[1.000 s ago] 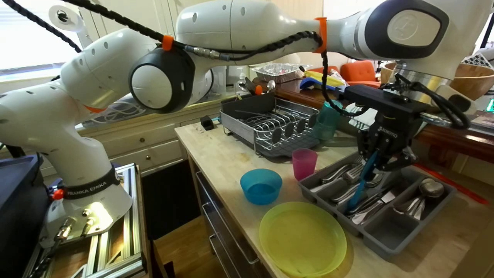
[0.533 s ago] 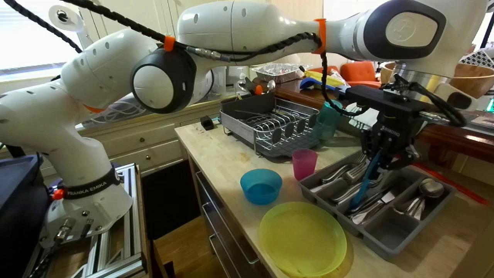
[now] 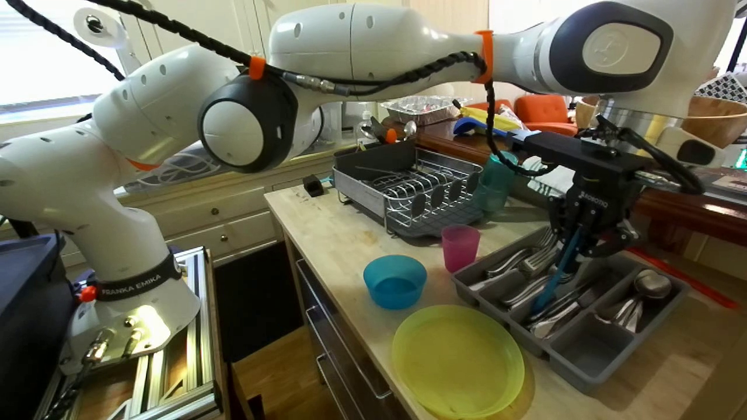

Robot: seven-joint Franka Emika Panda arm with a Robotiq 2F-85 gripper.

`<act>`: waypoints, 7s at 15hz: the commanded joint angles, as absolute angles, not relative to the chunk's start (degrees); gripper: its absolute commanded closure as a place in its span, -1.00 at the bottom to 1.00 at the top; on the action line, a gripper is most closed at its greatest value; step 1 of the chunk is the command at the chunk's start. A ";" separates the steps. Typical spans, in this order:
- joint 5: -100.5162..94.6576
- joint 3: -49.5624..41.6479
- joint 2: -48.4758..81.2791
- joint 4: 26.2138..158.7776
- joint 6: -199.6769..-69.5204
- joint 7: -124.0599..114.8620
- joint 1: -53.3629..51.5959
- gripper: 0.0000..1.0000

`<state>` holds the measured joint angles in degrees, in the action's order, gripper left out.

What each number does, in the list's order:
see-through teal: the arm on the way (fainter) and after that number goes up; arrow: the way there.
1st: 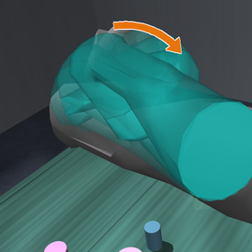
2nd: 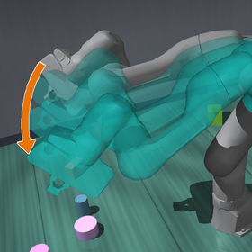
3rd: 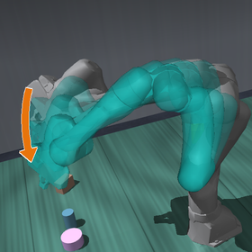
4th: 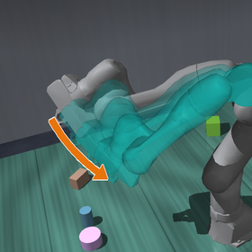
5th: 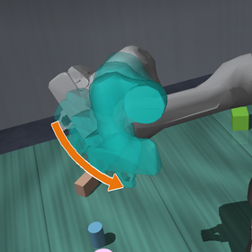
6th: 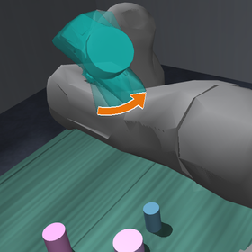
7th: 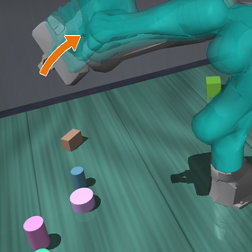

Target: Make the blue plastic knife in the utensil rack to face the opposite direction

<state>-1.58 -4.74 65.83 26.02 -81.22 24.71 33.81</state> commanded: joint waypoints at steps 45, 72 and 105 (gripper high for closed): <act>7.10 -4.62 68.39 26.26 -88.83 -16.74 40.60 -1.00; 7.47 -4.29 71.80 27.17 -90.21 -16.76 41.59 0.14; -3.36 -5.08 68.68 25.55 -82.31 31.42 33.00 0.92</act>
<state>-1.35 -4.59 67.71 26.13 -83.96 26.58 34.12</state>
